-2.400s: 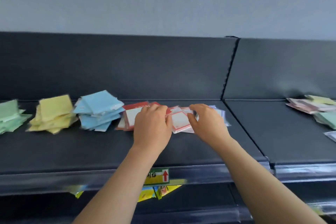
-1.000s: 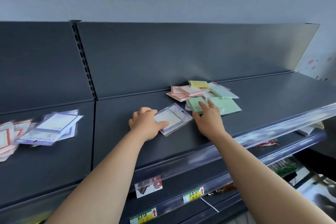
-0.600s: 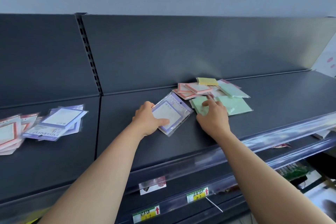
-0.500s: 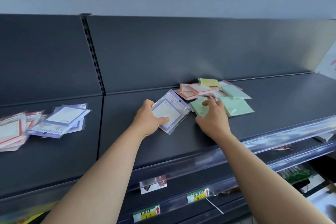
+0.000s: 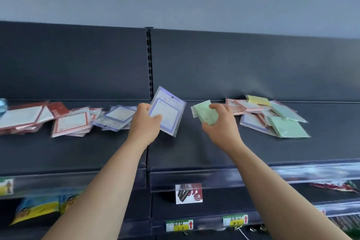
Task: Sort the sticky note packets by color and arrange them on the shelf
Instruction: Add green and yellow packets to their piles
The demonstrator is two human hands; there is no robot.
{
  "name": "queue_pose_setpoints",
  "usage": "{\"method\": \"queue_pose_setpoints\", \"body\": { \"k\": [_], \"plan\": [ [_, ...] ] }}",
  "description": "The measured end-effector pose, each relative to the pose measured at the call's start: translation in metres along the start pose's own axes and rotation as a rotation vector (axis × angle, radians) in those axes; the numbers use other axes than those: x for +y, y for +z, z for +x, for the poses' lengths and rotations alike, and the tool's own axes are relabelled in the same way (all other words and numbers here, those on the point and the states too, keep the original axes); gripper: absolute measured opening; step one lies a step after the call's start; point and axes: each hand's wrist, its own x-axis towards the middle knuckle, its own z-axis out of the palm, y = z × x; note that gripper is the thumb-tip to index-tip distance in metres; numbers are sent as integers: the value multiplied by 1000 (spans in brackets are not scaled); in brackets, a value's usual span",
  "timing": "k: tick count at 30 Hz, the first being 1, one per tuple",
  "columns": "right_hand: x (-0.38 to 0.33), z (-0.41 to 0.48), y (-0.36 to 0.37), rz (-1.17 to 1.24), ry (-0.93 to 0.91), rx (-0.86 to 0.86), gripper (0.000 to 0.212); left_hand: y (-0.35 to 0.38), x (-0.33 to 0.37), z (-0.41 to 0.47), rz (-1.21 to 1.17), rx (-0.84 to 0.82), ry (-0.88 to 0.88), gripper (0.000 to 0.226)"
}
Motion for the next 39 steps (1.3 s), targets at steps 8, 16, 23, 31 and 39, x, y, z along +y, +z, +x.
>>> {"method": "queue_pose_setpoints", "body": {
  "k": [8,16,23,31,39],
  "plan": [
    [-56,5,57,84,-65,-95,58,-78,-41,28,183,170,-29,18],
    [-99,6,105,85,-32,-129,61,-113,-74,58,485,86,-35,25],
    [-118,3,132,70,19,-99,60,-121,-91,77,575,5,44,32],
    [-144,0,150,106,-37,-142,58,-150,-89,80,361,7,89,38],
    [-199,-9,194,244,-264,-394,65,-214,-105,65,26,55,15,15]
  ]
}}
